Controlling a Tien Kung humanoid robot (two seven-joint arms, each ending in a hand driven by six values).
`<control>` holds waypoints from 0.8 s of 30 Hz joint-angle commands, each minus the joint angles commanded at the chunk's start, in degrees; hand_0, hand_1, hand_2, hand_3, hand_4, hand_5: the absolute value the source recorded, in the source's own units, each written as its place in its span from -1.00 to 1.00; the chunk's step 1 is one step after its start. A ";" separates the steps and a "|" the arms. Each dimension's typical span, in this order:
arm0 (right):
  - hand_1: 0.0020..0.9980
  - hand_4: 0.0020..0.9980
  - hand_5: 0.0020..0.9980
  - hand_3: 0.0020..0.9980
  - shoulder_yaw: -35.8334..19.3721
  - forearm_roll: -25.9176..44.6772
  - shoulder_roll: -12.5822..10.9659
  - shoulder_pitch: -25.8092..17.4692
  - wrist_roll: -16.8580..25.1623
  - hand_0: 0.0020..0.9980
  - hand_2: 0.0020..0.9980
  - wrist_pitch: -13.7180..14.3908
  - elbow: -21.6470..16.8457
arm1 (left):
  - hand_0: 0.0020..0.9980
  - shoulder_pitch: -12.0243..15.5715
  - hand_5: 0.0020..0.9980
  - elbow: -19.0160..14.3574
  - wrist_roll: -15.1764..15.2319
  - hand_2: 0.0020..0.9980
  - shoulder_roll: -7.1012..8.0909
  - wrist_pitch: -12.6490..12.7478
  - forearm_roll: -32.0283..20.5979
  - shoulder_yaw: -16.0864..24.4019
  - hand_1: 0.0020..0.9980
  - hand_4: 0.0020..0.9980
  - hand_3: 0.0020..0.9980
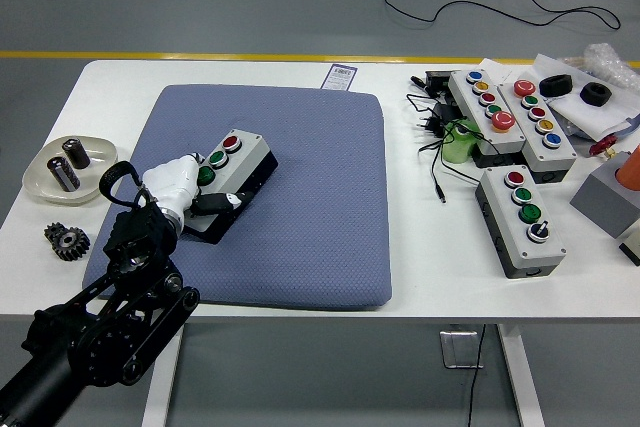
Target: Pick up the button,place it on the desk,press the button,press the button
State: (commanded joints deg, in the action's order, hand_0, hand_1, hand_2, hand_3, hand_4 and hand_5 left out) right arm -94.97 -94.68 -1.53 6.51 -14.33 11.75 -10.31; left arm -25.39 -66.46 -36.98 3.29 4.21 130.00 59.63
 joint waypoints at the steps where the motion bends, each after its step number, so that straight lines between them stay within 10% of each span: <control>1: 0.30 -0.13 -0.41 0.19 -0.02 -0.01 0.01 -0.01 -0.01 0.31 0.36 0.00 0.00 | -1.00 -0.11 -1.00 -0.07 0.00 -0.92 0.54 0.59 0.00 -0.67 -1.00 -0.57 -0.50; 15: 0.30 -0.13 -0.41 0.19 -0.27 -0.18 0.09 0.19 -0.22 0.31 0.36 -0.01 0.00 | -1.00 -3.56 -1.00 -1.58 4.98 -0.97 11.87 9.83 0.00 -12.98 -1.00 -0.53 -0.57; 24: 0.31 -0.13 -0.41 0.19 -0.44 -0.47 0.22 0.00 -0.42 0.31 0.36 -0.03 0.00 | -1.00 -4.33 -1.00 -1.82 11.41 -0.97 16.20 16.19 0.00 -19.04 -1.00 -0.51 -0.57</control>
State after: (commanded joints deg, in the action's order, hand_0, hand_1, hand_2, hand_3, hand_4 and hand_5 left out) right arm -95.40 -95.15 -1.30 6.51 -14.76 11.72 -10.31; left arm -29.72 -68.28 -25.56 19.49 20.39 130.00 40.59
